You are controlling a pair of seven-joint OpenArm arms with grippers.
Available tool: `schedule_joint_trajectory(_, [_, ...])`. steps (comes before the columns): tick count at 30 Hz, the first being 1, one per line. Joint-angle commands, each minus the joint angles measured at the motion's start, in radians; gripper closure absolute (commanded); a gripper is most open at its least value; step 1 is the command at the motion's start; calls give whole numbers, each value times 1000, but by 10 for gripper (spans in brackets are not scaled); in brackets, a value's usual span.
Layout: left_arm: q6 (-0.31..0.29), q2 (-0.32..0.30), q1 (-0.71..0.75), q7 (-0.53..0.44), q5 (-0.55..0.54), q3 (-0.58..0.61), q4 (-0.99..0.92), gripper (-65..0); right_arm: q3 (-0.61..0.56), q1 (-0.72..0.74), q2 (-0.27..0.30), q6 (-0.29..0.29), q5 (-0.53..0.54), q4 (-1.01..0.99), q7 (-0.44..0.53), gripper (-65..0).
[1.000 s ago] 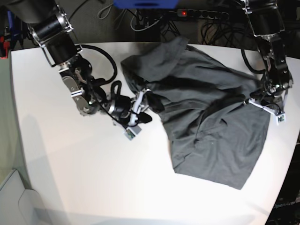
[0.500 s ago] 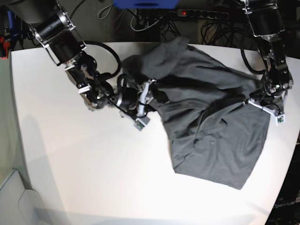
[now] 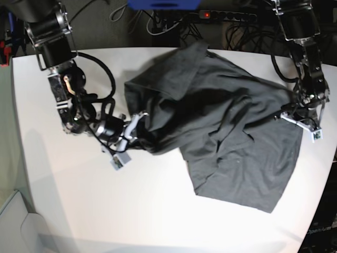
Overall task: Layout the t-shirt on the table in an organized manner, then fold the t-shirt properly
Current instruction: 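Pull the t-shirt edge with the right gripper away from the left gripper, then release and regrasp the t-shirt fabric with the right gripper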
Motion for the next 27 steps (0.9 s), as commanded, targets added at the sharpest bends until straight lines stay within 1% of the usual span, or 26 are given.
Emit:
schedule_joint_trajectory(1, [1,-17,-16,-19,1,-5,13,-1,50,5,6,8,20,41,1,0])
schedule_joint_trajectory(6, [1,-13,-19,-17,-6,-5,13,-1,303,-78,30,8,20,116,-88,0])
schedule_joint_trajectory(11, [1,-8,-21,-20,-8,1,13,-1,588,-179,27,8,20,121,-145,0])
schedule_joint_trajectory(13, [1,-8,-22,-20,-8,1,13,-1,674,-216,24,8,20,115,-171,-1])
schedule_joint_trajectory(15, [1,-6,-32,-20,-8,3,13,-1,708,-242,24,8,18,110,-180,-1])
schedule_joint_trajectory(17, [1,-6,-42,-20,-8,3,12,-1,713,-259,26,8,18,100,-180,-2])
schedule_joint_trajectory(19, [1,-6,-44,-20,-8,3,1,-1,708,-265,26,8,18,89,-180,-21])
schedule_joint_trajectory(21, [1,-5,-58,-22,-8,3,-14,-1,706,-267,26,8,18,81,-185,-71])
schedule_joint_trajectory(25, [1,6,-65,-22,-8,-2,-22,-1,713,-271,26,8,20,90,-234,-204])
schedule_joint_trajectory(27, [1,6,-64,-17,-8,-5,0,-1,713,-273,30,8,20,118,-237,-265])
